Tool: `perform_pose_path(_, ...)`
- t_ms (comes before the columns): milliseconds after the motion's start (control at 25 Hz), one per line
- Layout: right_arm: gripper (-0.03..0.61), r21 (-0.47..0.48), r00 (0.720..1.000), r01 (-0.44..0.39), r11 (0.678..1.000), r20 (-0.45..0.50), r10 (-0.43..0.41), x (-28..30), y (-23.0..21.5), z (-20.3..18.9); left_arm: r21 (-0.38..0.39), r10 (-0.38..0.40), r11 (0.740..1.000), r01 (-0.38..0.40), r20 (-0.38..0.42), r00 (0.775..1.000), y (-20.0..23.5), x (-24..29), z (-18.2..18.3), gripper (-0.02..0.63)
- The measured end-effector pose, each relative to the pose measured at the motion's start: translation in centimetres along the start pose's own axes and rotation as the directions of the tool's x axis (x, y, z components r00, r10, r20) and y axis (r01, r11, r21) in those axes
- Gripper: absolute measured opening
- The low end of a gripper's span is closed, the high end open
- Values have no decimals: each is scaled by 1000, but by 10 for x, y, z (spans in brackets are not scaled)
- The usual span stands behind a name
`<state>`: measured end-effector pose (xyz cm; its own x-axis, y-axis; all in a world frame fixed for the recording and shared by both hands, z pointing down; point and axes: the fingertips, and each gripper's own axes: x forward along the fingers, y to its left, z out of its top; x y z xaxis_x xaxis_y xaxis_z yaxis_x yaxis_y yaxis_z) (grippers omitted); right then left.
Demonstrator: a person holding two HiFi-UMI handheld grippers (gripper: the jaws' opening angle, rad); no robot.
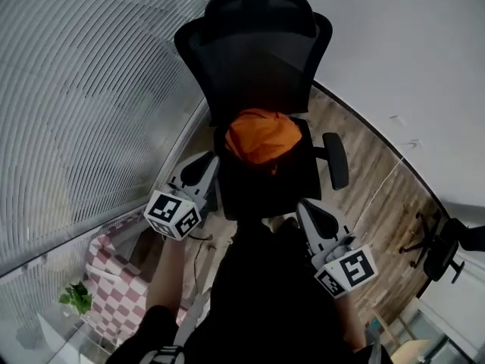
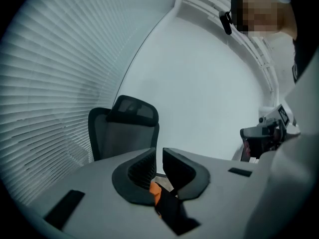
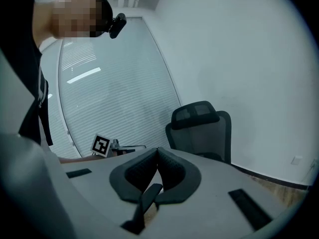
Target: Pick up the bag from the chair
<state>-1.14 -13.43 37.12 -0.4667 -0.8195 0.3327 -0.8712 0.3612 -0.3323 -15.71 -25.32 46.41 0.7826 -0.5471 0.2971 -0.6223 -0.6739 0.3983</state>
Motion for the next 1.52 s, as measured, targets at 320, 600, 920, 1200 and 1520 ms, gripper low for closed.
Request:
perform_pose_path(320,18,45,997,56,997,-63,-53,20,-1,-20,6,-10,1000,10,-116,993,52,37,-42,35)
perform_pose_path(600,18,46,993,38,998,-117,-33,45,3,-37,-2,13,1000,-14,-172,985,89,63,-88,35)
perform_pose_path(920,18,81,980,20,997,-197,-4,60,6,-62,15,30,1000,-27,-273,962,123,92,-154,35)
perform_pose_path(1200,18,109,971,42,993,-238,-15,74,-2,-79,191,35,980,51,-420,907,151,120,-201,103)
perform_pose_path(1520,18,141,963,110,984,-261,-70,80,-23,-88,230,108,973,9,-489,866,204,148,-230,144)
